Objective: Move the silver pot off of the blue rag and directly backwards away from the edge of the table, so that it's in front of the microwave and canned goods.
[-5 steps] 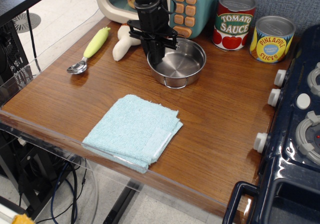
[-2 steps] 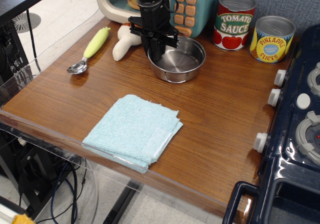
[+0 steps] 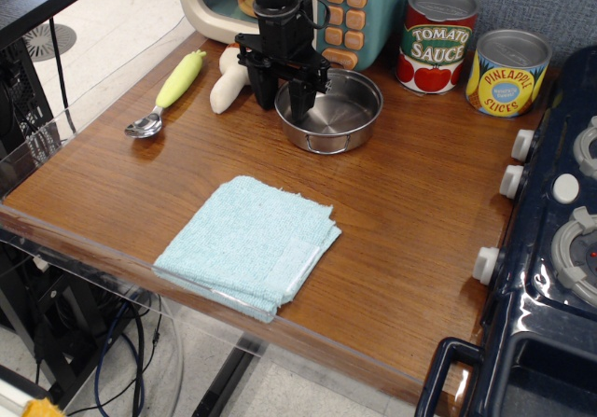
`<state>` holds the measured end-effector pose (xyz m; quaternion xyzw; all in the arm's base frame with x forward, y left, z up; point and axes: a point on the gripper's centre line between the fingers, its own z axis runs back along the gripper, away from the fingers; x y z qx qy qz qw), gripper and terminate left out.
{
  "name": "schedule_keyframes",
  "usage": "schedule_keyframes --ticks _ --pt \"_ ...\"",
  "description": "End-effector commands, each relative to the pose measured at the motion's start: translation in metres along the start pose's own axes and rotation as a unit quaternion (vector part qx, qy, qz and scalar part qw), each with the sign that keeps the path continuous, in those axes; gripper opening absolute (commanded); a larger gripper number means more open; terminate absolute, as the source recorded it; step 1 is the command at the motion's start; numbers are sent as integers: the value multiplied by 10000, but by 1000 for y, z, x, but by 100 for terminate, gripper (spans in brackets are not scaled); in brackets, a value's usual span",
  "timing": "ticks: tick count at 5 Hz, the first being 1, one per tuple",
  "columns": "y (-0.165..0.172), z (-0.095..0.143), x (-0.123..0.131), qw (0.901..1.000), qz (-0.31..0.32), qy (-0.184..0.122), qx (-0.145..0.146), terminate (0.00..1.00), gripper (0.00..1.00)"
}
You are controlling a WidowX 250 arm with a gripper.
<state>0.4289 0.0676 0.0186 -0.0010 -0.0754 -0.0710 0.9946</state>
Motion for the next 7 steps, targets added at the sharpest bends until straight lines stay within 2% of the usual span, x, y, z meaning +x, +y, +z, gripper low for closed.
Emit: schedule_keyframes --ticks 1,2,3,4,6,7 --pt "5 51 11 9983 -64 -553 175 0 100" --pt "9 68 7 9973 16 -692 257 0 100" --pt "17 94 -1 9933 206 -1056 426 0 100" --pt "23 106 -9 9908 104 -1275 450 0 100" --pt "23 106 -9 9908 104 -1275 450 0 100" --pt "23 106 -9 9908 104 -1275 450 100 100"
